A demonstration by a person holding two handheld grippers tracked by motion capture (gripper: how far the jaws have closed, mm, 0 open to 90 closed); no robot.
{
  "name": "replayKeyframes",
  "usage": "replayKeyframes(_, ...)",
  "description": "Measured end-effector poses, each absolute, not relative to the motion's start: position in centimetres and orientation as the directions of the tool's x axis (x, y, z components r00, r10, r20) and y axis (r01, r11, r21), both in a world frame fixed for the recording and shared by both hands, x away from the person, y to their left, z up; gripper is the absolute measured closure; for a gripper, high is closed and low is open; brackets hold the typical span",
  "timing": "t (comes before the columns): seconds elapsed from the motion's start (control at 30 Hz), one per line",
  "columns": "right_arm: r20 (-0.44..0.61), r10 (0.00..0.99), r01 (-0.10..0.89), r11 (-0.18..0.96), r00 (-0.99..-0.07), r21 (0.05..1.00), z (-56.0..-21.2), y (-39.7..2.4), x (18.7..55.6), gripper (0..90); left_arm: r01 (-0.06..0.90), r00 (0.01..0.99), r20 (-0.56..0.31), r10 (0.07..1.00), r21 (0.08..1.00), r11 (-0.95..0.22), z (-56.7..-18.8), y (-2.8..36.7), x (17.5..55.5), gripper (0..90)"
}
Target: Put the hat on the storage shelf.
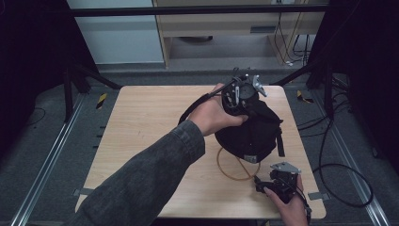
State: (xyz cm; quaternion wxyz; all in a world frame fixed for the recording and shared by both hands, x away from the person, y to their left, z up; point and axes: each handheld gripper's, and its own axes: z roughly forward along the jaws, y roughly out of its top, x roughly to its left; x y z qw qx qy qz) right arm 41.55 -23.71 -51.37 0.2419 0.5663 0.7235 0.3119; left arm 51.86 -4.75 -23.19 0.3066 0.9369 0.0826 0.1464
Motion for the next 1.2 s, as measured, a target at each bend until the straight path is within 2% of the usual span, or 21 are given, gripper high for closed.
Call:
replayKeyframes(0.53, 0.007, 0.971, 0.669, 0.161, -0.240, 0.726, -51.4, -23.7, 41.6, 0.4, 0.069, 0.946, 0.213, 0.243, 0.601, -0.797, -23.8, -4.7, 51.8, 69.6)
replayKeyframes(1.2, 0.006, 0.971, 0.669, 0.161, -0.240, 0.726, -51.4, -23.7, 41.6, 0.4, 0.080, 0.942, 0.216, 0.258, 0.603, -0.794, -24.4, -4.5, 51.8, 63.1)
